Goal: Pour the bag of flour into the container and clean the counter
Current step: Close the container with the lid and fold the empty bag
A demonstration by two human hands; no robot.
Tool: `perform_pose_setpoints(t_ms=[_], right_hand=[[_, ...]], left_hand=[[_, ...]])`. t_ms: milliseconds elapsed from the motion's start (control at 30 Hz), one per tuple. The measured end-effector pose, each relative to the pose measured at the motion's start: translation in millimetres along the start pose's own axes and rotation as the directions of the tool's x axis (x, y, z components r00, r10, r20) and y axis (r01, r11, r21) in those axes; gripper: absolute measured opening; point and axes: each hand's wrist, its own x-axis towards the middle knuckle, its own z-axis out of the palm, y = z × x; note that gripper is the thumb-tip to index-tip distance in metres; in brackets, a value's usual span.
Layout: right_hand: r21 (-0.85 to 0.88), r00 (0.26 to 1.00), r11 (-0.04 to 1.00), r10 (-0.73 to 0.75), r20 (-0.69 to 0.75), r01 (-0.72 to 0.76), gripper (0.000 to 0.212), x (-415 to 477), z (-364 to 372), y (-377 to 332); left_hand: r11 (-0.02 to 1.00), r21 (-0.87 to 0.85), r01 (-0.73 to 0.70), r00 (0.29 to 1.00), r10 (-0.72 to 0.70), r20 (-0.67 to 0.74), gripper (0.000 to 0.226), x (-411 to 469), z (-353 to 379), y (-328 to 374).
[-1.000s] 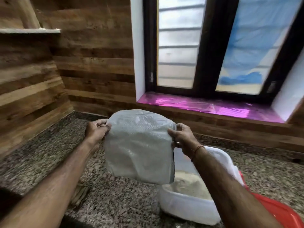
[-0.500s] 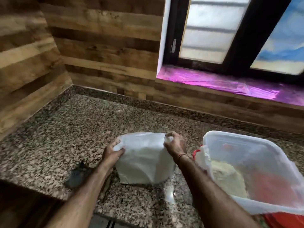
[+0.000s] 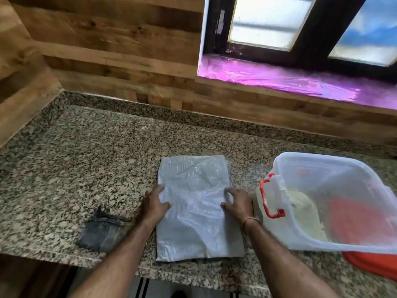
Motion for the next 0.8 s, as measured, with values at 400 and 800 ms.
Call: perform_pose_setpoints(t_ms=[400,800], right_hand=[[0.142,0.943,0.94,-0.288,-0.166,0.311,0.057,-43,-23,-50],[0.244,0.609,0.634,-0.457,-0.648,0.734,0.038,-113,-200,5]], left_hand=[[0.98,0.121,-0.159,0.971,0.177,-0.16,0.062,-16,-14,67],[0.863,-0.019,-0.504,0.81,0.465,-0.357,0.05,-111,29,234]])
